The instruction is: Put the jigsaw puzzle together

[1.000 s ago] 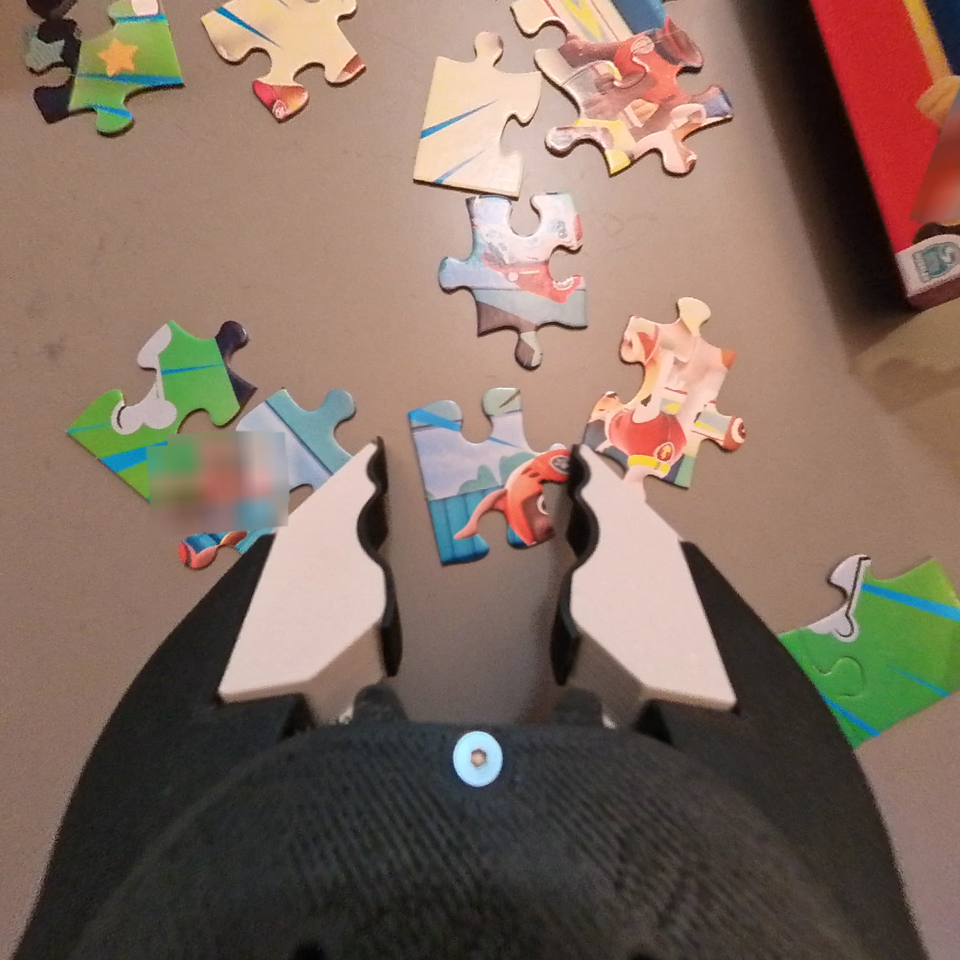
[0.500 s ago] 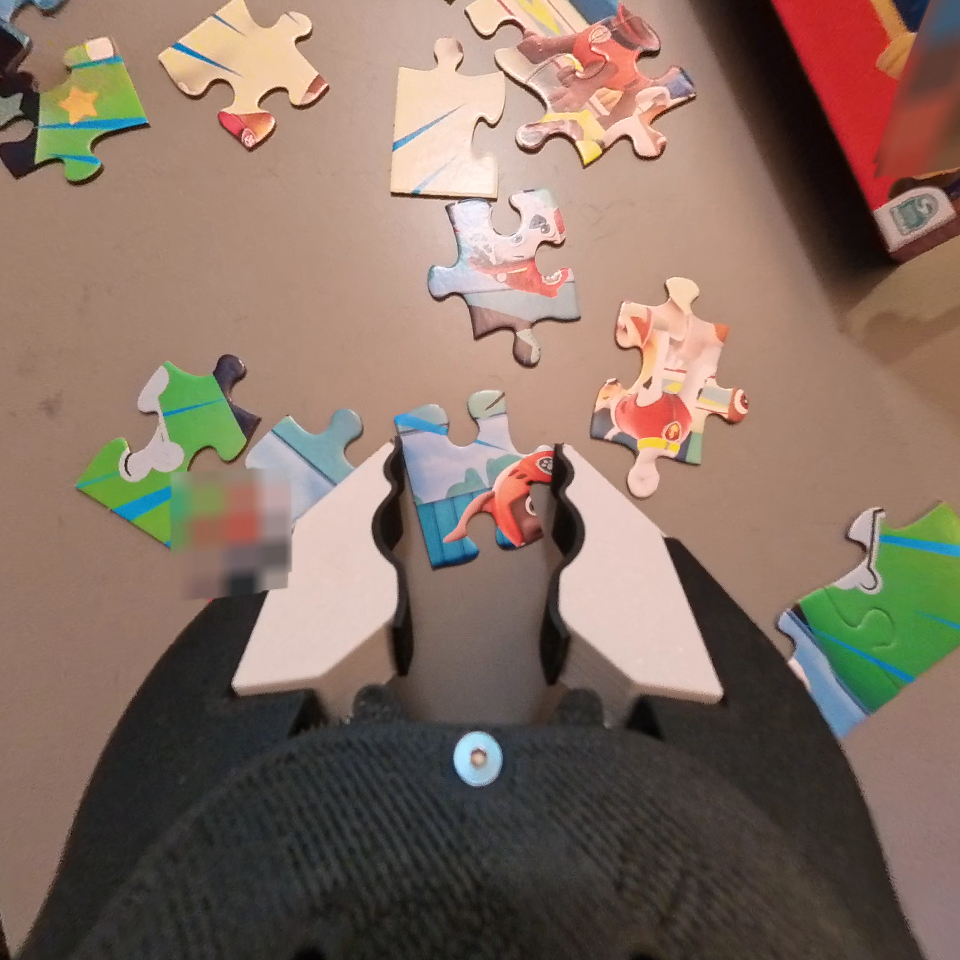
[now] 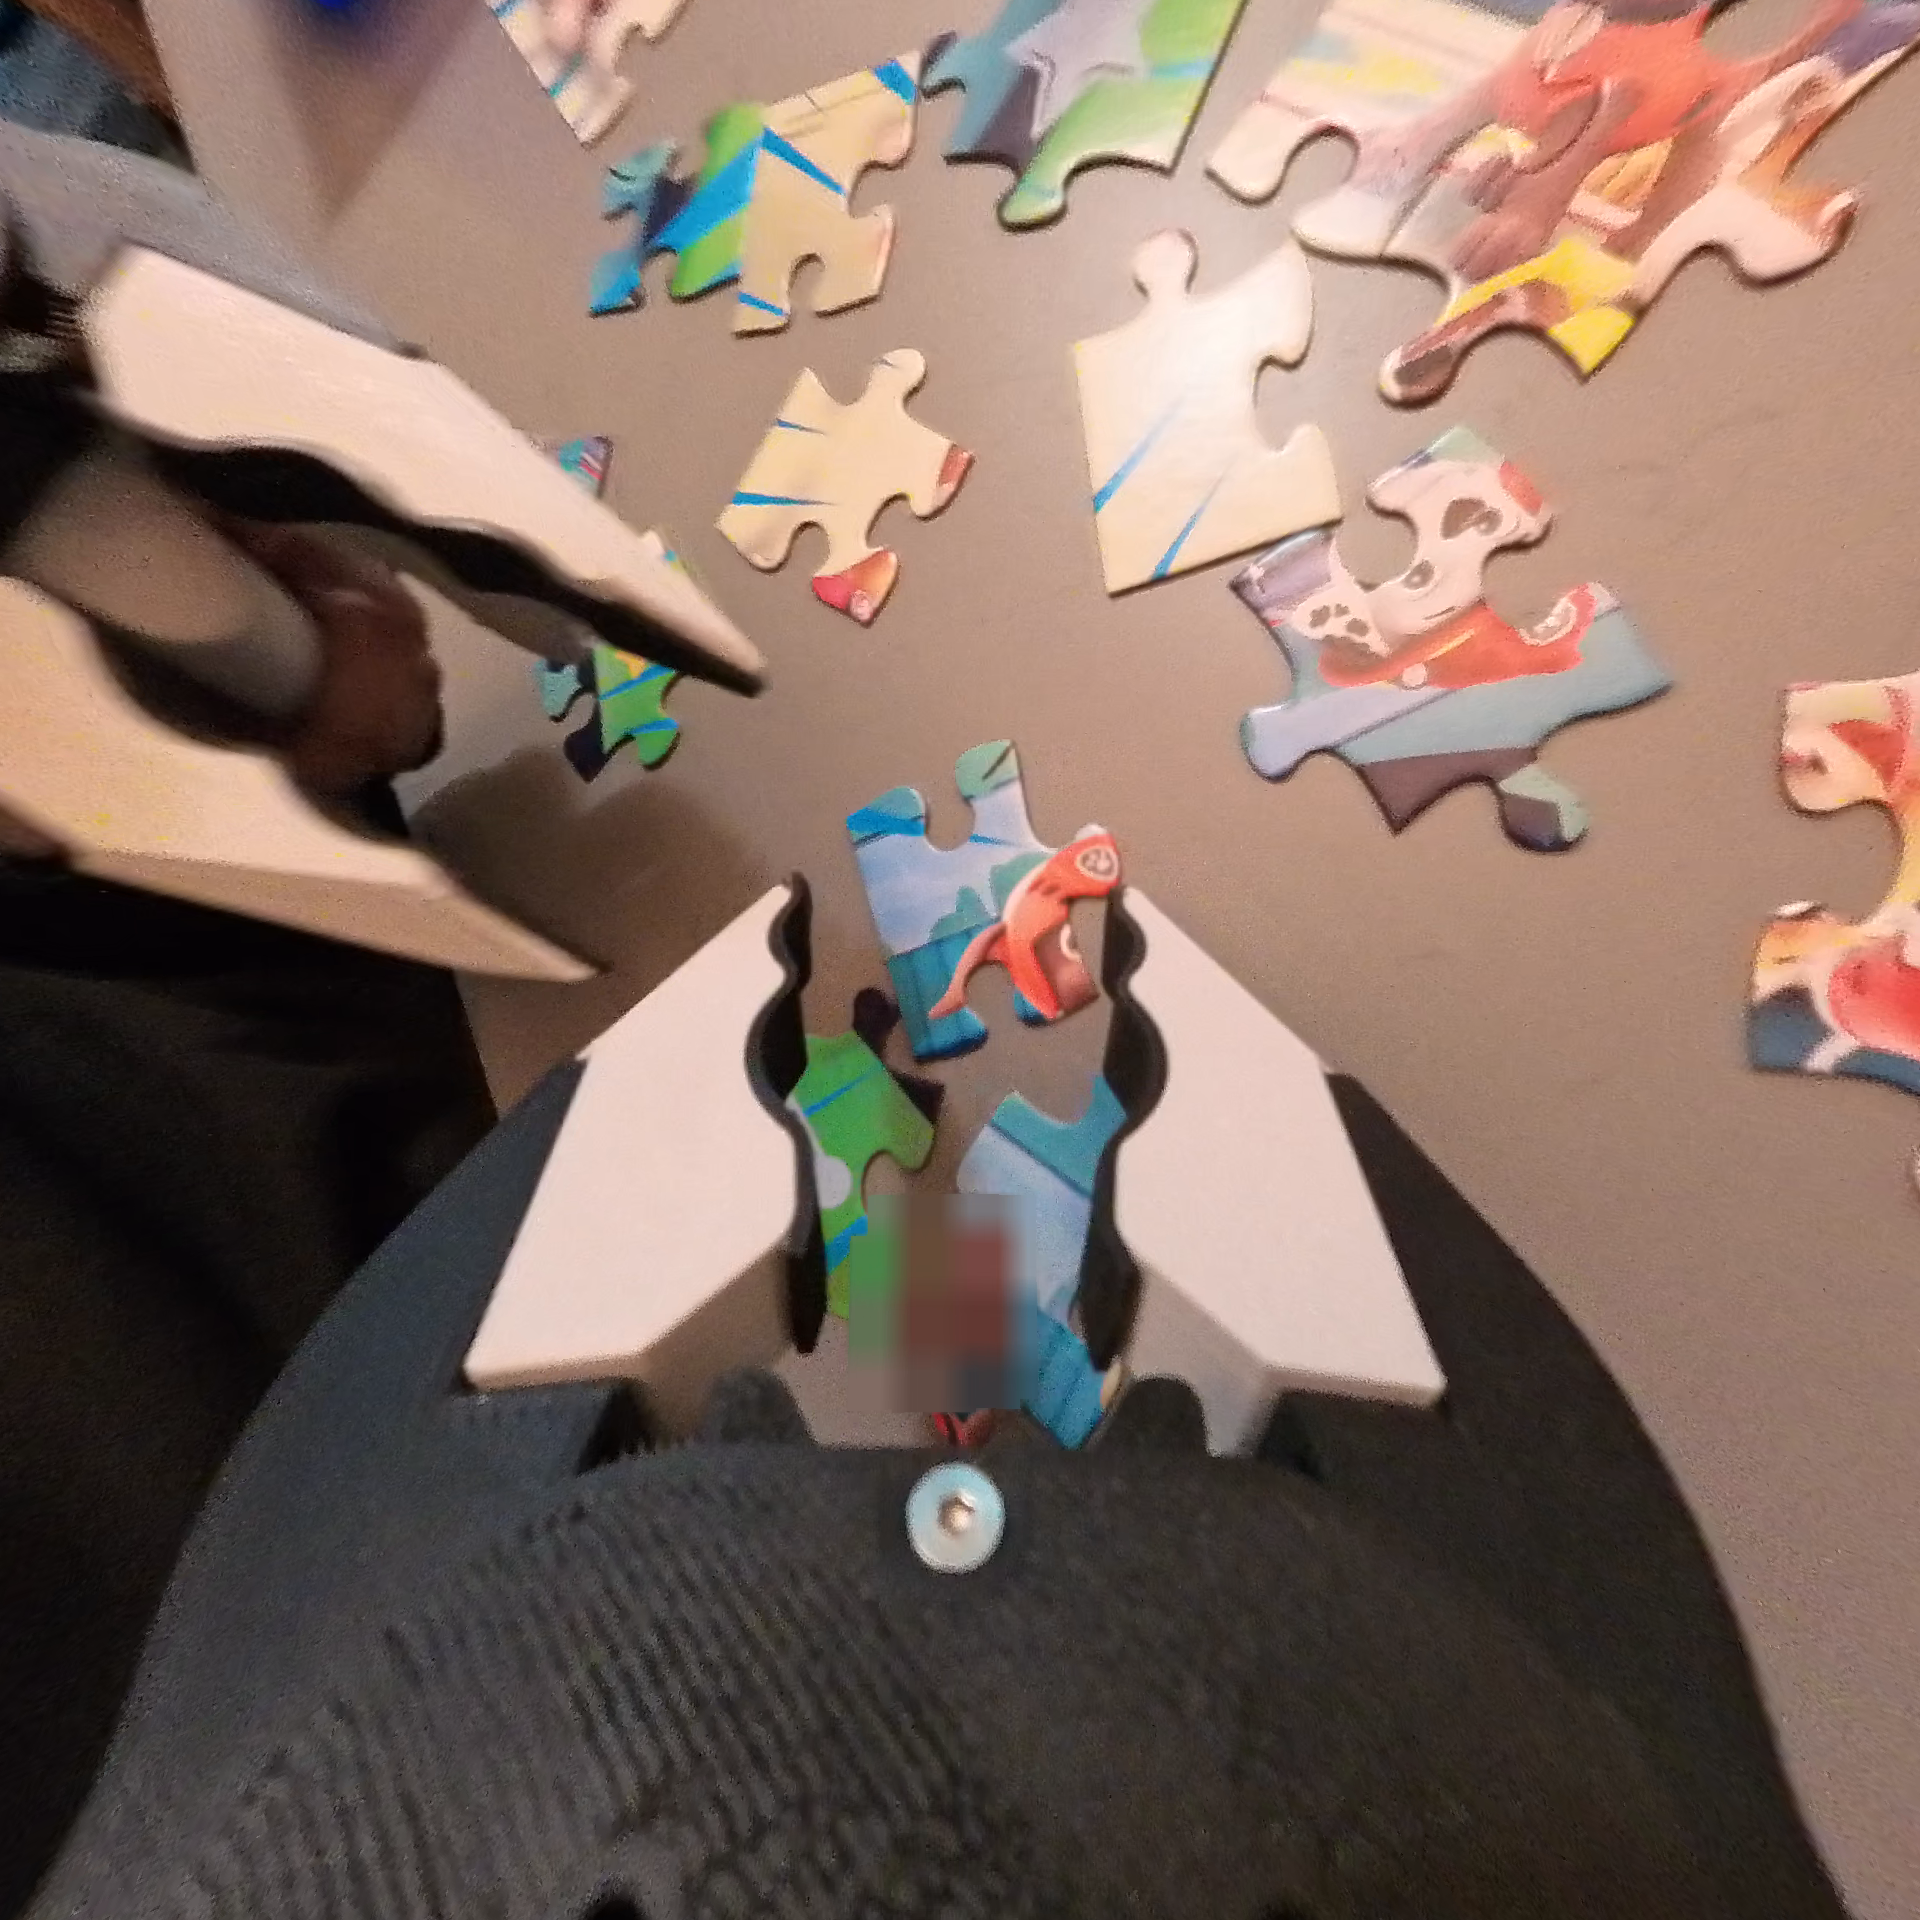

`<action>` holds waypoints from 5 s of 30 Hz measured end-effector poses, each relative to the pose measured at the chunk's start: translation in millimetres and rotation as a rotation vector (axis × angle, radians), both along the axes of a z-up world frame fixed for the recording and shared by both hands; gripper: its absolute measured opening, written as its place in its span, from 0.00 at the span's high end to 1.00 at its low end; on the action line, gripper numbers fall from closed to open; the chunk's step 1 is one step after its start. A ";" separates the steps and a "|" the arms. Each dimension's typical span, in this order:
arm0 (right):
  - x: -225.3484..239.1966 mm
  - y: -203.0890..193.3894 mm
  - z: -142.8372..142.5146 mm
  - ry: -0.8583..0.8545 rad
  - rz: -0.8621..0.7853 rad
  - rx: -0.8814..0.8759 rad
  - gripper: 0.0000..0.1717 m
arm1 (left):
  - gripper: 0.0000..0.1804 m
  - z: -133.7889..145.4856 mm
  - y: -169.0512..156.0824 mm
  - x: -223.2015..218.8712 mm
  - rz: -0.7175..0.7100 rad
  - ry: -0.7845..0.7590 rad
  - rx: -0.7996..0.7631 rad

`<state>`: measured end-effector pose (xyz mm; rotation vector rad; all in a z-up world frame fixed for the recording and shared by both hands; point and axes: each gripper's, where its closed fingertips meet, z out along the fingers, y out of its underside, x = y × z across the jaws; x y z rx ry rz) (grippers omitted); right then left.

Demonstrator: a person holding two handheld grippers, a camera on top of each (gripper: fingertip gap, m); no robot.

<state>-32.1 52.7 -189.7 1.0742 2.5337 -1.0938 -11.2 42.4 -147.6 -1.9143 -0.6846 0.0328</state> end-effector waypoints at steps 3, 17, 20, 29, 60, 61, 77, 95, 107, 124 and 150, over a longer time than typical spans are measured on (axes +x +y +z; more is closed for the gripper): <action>-0.1 28.0 11.8 0.182 -0.042 0.040 0.71 | 0.73 -11.7 -1.1 -2.3 0.025 0.006 -0.054; 36.0 67.9 -18.1 0.364 -0.296 0.216 0.72 | 0.72 -61.0 13.3 -0.3 0.130 -0.059 -0.329; 27.2 77.5 -18.5 0.357 -0.316 0.235 0.76 | 0.72 -61.6 16.0 -3.6 0.110 -0.045 -0.368; 1.4 95.1 -17.6 0.352 -0.408 0.211 0.83 | 0.73 -61.2 48.4 -13.6 -0.123 -0.048 -0.392; 35.7 53.6 3.8 0.378 -0.122 0.056 0.74 | 0.81 -60.1 48.8 32.3 -0.594 -0.026 -0.367; 38.7 50.2 -2.0 0.356 -0.105 0.070 0.72 | 0.81 -60.1 48.8 32.3 -0.593 -0.028 -0.367; 43.6 61.1 -10.9 0.418 -0.153 0.140 0.69 | 0.80 -57.9 53.9 31.3 -0.578 -0.075 -0.297; 49.2 46.2 -18.3 0.426 -0.271 0.208 0.76 | 0.83 -61.6 48.7 -6.5 -0.334 0.007 -0.340; 45.7 55.3 -18.0 0.381 -0.362 0.182 0.90 | 0.78 -59.1 40.9 -2.6 -0.339 0.005 -0.391; 52.1 51.2 -17.8 0.394 -0.397 0.196 0.90 | 0.82 -64.0 54.5 -3.4 -0.335 0.113 -0.407; 36.2 54.1 -17.3 0.331 -0.140 0.113 0.94 | 0.81 -64.0 47.8 1.1 -0.340 0.092 -0.436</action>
